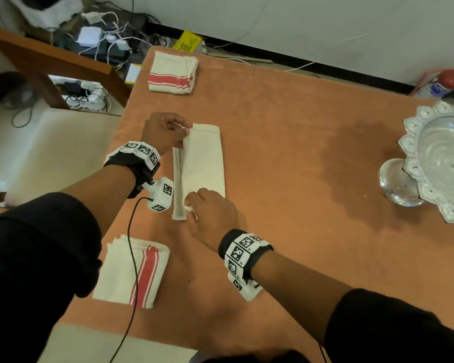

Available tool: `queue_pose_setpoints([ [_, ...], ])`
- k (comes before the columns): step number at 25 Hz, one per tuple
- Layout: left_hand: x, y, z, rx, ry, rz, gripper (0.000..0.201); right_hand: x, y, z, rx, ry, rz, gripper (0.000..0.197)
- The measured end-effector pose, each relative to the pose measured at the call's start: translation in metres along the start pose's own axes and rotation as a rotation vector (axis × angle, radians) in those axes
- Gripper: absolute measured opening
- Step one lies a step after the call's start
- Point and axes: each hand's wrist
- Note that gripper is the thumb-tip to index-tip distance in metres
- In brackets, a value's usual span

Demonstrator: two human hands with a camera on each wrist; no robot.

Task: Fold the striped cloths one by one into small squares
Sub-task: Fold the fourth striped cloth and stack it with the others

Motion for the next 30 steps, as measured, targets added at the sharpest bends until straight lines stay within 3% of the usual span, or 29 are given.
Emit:
queue_pose_setpoints([
  [5, -0.005, 0.038, 0.008, 0.092, -0.093, 0.083, 0.023, 0.008, 0.009, -0.013, -0.01, 0.131, 0.039, 0.018],
  [10, 0.0, 0.045, 0.0, 0.21, -0.176, 0.069, 0.019, 0.012, 0.007, -0.027, -0.03, 0.219, 0.02, 0.022],
  [14, 0.001, 0.038, -0.006, 0.292, -0.154, 0.008, 0.016, 0.013, -0.004, -0.028, 0.031, 0.306, 0.041, 0.027],
  [16, -0.001, 0.034, -0.005, 0.328, -0.161, -0.004, 0.017, 0.016, -0.01, -0.024, 0.108, 0.288, 0.05, 0.026],
  [19, -0.012, 0.026, -0.005, 0.429, -0.279, -0.177, 0.02, 0.037, -0.029, -0.009, 0.123, 0.056, 0.052, 0.024],
  [21, -0.023, 0.022, -0.006, 0.537, -0.227, -0.374, 0.02, 0.058, -0.045, 0.004, 0.06, -0.076, 0.051, 0.027],
  [23, -0.034, 0.023, -0.011, 0.676, -0.092, -0.479, 0.023, 0.08, -0.059, 0.013, -0.064, -0.09, 0.044, 0.035],
  [27, -0.042, 0.03, -0.02, 0.895, 0.1, -0.377, 0.05, 0.114, -0.077, 0.021, -0.278, 0.062, 0.116, 0.049],
  [30, -0.045, 0.037, -0.024, 0.921, 0.161, -0.329, 0.069, 0.123, -0.085, 0.027, -0.358, 0.201, 0.148, 0.062],
])
Point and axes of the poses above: each hand's wrist, its own x-axis towards the middle knuckle, its own z-axis out of the back of the hand, y = z × x, and after that the axes turned 8 degrees about x, right-handed
